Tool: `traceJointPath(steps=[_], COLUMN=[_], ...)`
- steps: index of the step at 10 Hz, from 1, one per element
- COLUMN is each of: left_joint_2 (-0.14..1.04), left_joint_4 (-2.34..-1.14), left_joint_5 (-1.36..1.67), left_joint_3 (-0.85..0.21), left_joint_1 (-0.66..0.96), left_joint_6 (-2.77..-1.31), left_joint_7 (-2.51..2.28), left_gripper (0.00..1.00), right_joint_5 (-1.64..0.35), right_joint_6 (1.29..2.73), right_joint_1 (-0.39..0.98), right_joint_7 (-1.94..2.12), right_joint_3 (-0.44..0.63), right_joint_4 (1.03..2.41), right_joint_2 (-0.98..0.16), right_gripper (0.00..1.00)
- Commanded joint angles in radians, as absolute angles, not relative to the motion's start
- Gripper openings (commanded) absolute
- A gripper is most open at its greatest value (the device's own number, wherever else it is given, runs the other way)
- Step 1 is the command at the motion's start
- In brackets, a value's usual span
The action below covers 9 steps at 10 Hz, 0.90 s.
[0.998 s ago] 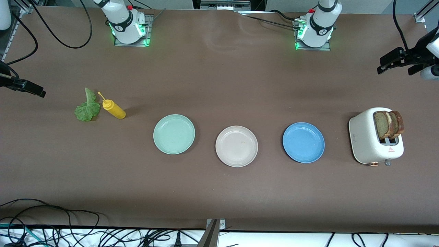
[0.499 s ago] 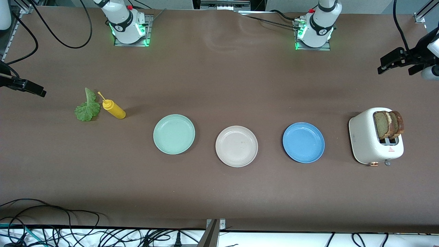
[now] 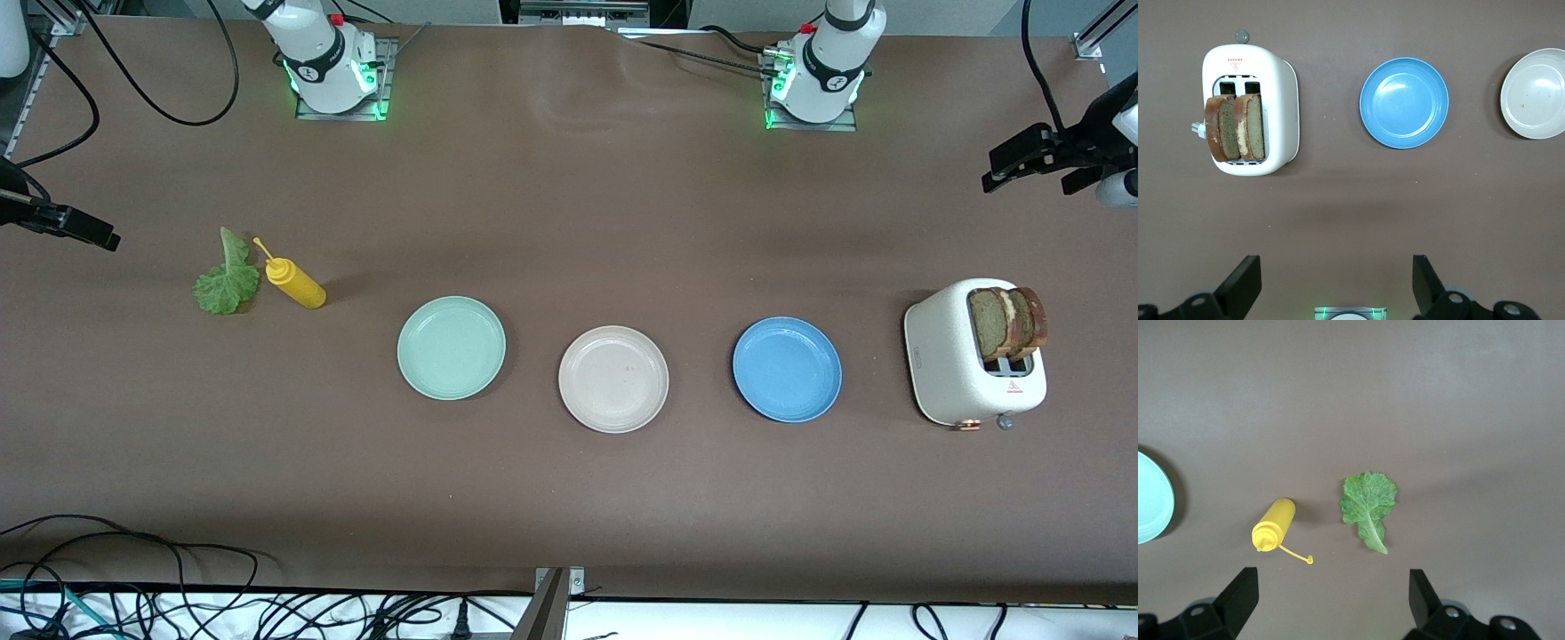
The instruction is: Make sandwich on beige plate with both arms
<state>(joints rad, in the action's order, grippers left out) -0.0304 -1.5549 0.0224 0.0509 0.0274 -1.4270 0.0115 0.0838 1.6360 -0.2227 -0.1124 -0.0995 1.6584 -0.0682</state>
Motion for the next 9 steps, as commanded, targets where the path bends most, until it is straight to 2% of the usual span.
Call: traceJointPath(steps=[1, 9], left_joint_2=[-0.041, -0.041], left_joint_4=[-1.568, -1.568], left_joint_5=[0.02, 0.018], left_joint_3=[0.046, 0.046], left_joint_1=[0.014, 0.002], left_joint_6=[-1.425, -1.425], left_joint_7=[0.037, 0.037], left_gripper=[1.0, 1.0], right_joint_5=[0.067, 0.067], right_joint_6=[1.621, 1.623], right_joint_1=[-0.23, -0.23], right_joint_7=[-0.106, -0.106], right_joint_3=[-0.103, -0.103], right_joint_4=[1.654, 1.654], right_joint_2=[-0.063, -0.063], right_gripper=[1.0, 1.0])
